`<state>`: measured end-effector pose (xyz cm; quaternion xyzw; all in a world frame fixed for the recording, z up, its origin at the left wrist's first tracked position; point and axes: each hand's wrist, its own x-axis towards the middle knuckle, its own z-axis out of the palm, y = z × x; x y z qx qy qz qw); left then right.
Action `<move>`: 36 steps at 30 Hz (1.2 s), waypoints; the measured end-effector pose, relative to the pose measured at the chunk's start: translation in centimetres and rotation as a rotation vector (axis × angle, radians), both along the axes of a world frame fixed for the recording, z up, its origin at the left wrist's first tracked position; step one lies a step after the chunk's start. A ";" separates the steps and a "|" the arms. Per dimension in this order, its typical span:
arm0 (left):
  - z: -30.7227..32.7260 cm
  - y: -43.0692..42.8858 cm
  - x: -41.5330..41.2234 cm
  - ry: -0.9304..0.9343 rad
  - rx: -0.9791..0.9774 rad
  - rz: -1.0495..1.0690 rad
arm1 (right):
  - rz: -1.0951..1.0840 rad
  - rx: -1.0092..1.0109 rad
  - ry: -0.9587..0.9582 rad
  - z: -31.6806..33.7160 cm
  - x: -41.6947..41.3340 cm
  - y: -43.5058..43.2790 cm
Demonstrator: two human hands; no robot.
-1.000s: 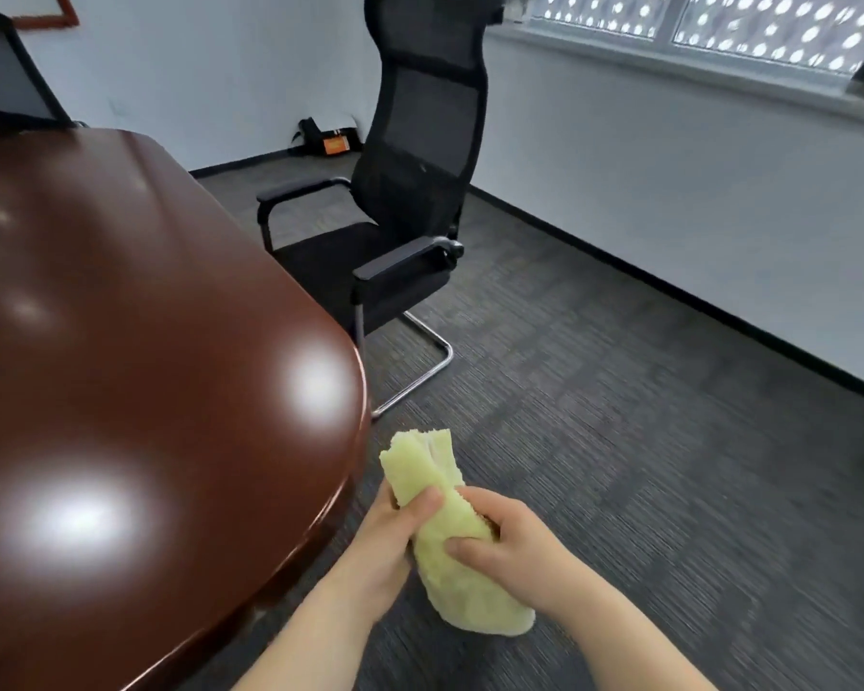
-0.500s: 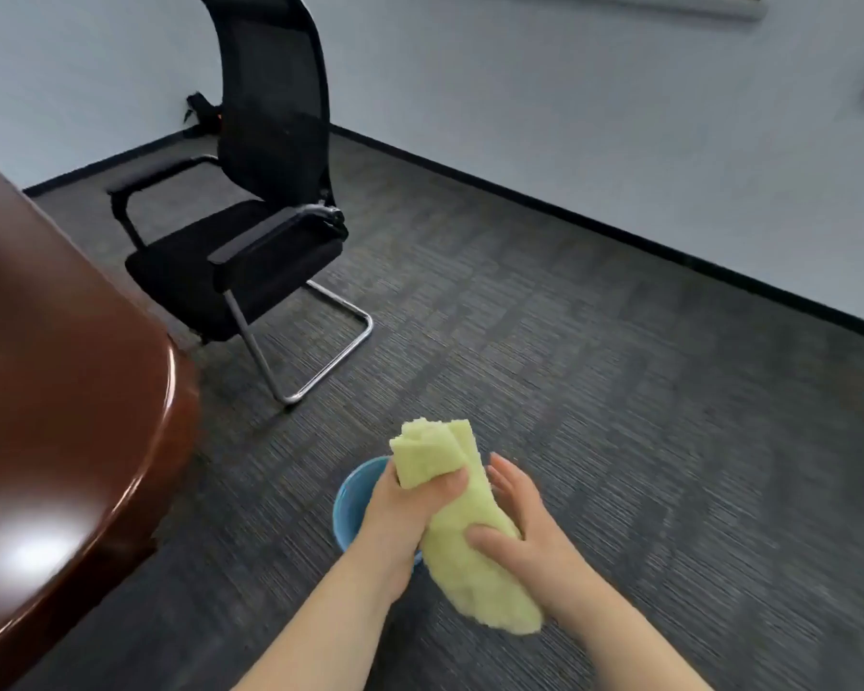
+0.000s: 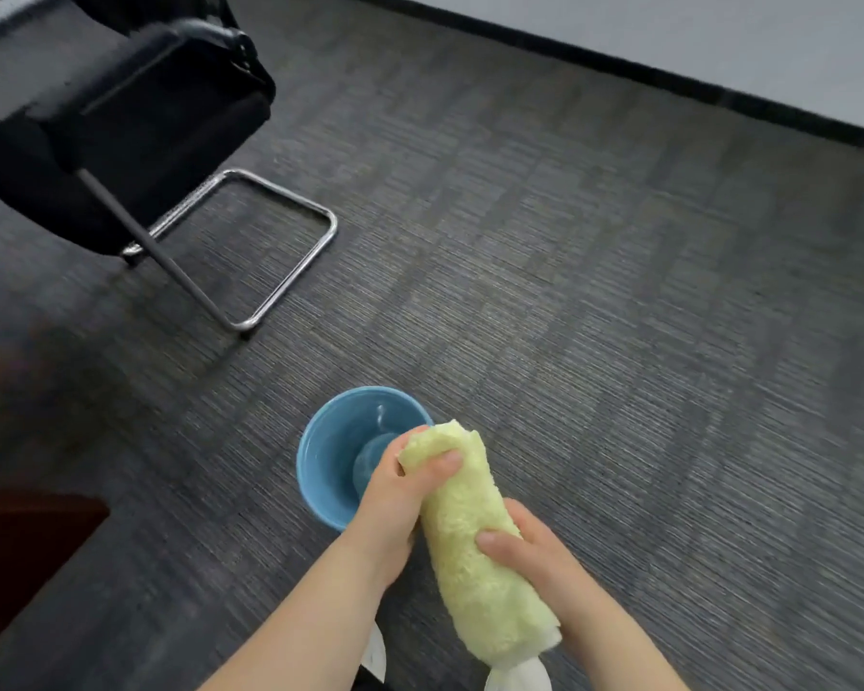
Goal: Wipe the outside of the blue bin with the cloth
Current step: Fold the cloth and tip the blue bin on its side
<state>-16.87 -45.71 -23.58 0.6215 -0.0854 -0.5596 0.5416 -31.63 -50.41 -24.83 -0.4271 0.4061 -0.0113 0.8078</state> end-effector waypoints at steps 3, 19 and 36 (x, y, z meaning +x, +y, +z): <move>-7.4 -0.8 1.4 -0.044 0.073 -0.041 | -0.075 -0.036 0.042 -6.6 0.2 -0.3; -33.5 -3.8 6.4 -0.977 0.300 -0.527 | -0.199 -0.417 0.065 -30.5 2.4 -7.7; -30.4 -0.3 11.7 -1.134 0.061 0.102 | -0.130 -0.898 0.152 -30.4 4.3 -7.5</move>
